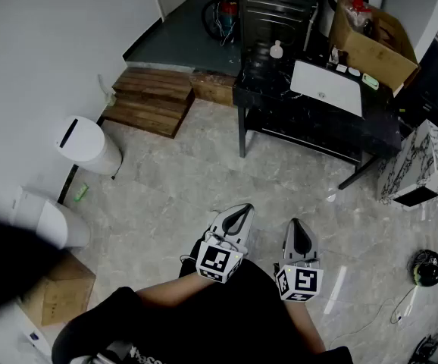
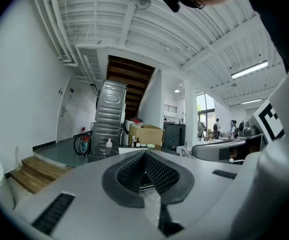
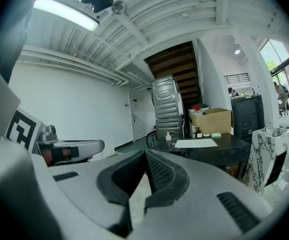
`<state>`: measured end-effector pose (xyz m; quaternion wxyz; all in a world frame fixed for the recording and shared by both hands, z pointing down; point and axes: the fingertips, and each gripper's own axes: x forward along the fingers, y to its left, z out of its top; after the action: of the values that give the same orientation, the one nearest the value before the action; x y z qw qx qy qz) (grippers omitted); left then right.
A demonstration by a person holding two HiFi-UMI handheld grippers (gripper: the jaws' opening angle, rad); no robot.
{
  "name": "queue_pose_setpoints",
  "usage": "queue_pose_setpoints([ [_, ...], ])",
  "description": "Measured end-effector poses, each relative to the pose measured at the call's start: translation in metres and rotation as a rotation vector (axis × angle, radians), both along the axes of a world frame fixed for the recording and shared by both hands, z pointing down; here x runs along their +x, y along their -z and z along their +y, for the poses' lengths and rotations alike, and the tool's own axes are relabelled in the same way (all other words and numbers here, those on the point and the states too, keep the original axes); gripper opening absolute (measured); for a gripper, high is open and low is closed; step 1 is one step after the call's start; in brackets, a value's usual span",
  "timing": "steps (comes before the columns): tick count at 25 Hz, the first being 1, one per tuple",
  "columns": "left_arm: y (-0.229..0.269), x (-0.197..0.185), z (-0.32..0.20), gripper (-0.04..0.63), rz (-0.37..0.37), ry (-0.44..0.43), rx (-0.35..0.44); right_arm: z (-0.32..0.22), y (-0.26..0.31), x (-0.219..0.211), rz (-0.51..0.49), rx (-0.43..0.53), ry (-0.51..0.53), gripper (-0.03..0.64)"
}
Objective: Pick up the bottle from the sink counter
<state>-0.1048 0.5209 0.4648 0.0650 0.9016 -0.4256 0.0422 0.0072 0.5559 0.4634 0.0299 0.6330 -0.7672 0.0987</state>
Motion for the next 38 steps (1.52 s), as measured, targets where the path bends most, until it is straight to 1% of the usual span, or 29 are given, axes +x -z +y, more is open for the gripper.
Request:
queue_pose_setpoints([
  [2,0.002,0.002,-0.012,0.015,0.007,-0.005,0.002,-0.008,0.001,0.003,-0.012,0.01,-0.014,0.037],
  [6,-0.005,0.007,-0.039,0.015,0.009,-0.011,-0.004,-0.026,-0.003,0.015,-0.107,0.029,-0.032,0.038],
  [7,-0.009,0.009,-0.047,0.015,0.009,-0.015,-0.009,-0.032,-0.005,0.019,-0.118,0.025,-0.041,0.038],
  [10,-0.017,0.023,-0.073,0.015,0.024,-0.039,-0.031,-0.053,-0.012,0.034,-0.115,0.018,-0.064,0.039],
  [13,-0.017,0.045,-0.108,0.015,0.036,-0.082,-0.028,-0.088,-0.016,0.04,-0.12,0.011,-0.065,0.039],
  [16,-0.015,0.056,-0.153,0.015,0.037,-0.111,-0.017,-0.134,-0.013,0.04,-0.079,0.002,-0.058,0.04],
  [18,-0.012,0.058,-0.189,0.015,0.03,-0.124,-0.025,-0.167,-0.009,0.045,-0.053,-0.007,-0.067,0.04],
  [23,-0.012,0.052,-0.275,0.015,0.015,-0.132,-0.047,-0.255,-0.007,0.058,-0.037,-0.037,-0.109,0.04],
  [27,-0.013,0.035,-0.341,0.015,0.025,-0.099,-0.073,-0.329,-0.01,0.044,-0.041,-0.065,-0.06,0.04],
  [30,-0.011,0.025,-0.382,0.015,0.065,-0.071,-0.083,-0.375,-0.01,0.026,-0.039,-0.076,-0.026,0.04],
  [33,-0.013,0.011,-0.418,0.015,0.088,-0.047,-0.085,-0.414,-0.005,0.006,-0.016,-0.065,0.013,0.038],
  [35,-0.015,0.005,-0.436,0.015,0.093,-0.042,-0.092,-0.434,-0.005,-0.001,-0.001,-0.061,0.016,0.038],
  [38,-0.011,0.003,-0.458,0.015,0.069,-0.075,-0.079,-0.451,-0.005,-0.001,0.002,-0.067,-0.011,0.038],
])
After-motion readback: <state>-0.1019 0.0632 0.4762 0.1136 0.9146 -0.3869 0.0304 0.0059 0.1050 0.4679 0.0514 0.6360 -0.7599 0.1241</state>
